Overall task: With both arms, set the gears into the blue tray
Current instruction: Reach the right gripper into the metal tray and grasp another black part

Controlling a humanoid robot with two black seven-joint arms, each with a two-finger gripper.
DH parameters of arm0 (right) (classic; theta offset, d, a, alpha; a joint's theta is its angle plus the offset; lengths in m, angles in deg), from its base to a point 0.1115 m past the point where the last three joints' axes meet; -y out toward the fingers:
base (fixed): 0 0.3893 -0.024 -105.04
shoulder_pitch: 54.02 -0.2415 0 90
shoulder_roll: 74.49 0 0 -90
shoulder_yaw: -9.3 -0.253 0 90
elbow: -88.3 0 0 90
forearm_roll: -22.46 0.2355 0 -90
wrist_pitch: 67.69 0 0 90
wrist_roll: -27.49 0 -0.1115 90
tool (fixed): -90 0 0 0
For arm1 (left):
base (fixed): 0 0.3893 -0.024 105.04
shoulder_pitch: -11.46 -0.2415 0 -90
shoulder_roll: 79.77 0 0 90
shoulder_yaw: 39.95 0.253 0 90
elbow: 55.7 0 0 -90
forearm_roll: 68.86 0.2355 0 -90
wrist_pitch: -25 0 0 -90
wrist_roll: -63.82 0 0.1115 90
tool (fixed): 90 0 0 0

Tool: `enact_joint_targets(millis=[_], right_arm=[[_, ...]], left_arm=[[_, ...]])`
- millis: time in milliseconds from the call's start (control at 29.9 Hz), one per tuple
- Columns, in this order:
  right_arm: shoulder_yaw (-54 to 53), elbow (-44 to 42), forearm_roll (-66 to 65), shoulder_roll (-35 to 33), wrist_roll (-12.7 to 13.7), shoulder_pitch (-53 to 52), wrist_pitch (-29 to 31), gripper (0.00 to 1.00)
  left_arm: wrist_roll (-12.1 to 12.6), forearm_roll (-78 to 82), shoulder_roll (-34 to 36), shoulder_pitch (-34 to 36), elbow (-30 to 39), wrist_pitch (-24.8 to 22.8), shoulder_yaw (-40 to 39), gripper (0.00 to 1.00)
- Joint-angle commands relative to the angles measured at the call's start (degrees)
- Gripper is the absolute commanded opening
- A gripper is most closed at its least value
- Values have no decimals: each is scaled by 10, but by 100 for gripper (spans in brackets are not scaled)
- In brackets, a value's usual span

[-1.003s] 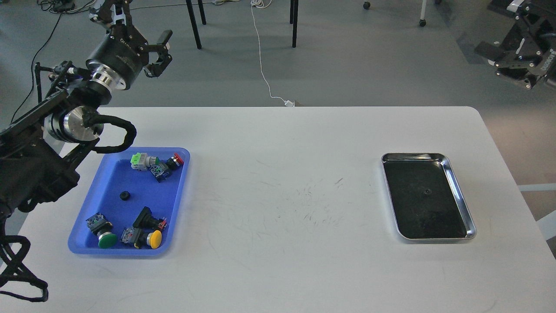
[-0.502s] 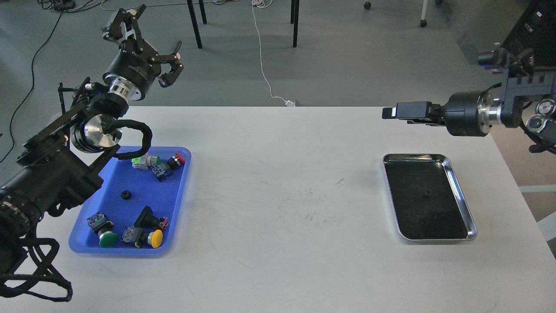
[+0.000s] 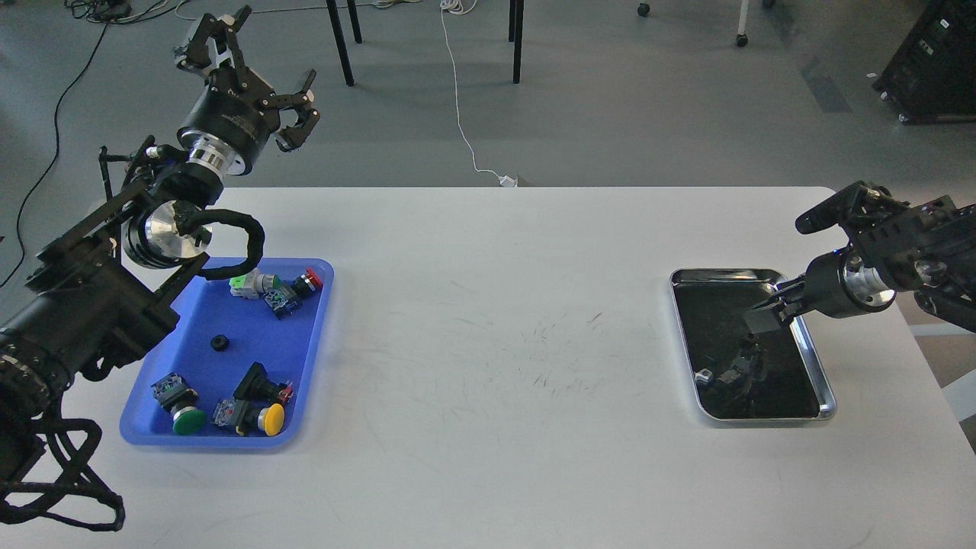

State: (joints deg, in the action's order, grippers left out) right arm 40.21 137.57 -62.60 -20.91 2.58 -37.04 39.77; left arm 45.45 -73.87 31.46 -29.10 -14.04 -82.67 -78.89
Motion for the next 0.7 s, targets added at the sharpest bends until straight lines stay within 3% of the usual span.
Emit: enact_joint_targets(millis=[0,669], right_arm=[[1,-8,0,14,1,16,-4,71],[-4,-10,0,20,2,41,-15,59]], left_arm=[[0,0,7,-3,0,-1,0,98],[1,2,19,-8,0,-8,2,98]])
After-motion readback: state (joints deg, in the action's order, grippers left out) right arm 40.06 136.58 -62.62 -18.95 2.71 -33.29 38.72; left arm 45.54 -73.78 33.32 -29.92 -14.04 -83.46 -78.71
